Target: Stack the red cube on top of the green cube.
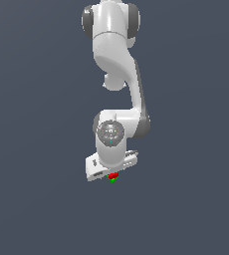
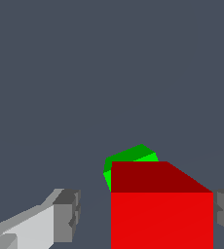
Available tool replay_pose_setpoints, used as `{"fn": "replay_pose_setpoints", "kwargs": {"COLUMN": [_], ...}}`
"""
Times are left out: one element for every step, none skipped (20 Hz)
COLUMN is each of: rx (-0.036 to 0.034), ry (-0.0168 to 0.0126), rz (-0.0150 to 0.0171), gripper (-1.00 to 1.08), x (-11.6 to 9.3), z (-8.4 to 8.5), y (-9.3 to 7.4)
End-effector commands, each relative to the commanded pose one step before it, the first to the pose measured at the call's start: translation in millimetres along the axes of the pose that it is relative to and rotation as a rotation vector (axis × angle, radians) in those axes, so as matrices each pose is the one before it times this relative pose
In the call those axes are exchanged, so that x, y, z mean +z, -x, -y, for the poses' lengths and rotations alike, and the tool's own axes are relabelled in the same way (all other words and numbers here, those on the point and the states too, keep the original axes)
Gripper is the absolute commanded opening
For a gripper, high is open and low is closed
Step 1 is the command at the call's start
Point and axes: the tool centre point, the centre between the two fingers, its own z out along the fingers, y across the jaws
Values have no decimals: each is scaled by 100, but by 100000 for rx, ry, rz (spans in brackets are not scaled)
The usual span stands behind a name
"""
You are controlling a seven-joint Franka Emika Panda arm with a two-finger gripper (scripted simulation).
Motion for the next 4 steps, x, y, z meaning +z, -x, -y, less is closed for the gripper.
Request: {"fn": "replay_pose_setpoints", "kwargs": {"rx": [9, 0, 0, 0], "ry": [8, 0, 0, 0], "rz": [-7, 0, 0, 0], "gripper": [100, 100, 100, 100], "x": [-3, 0, 0, 0], "z": [-6, 0, 0, 0], "y": [-8, 0, 0, 0]}}
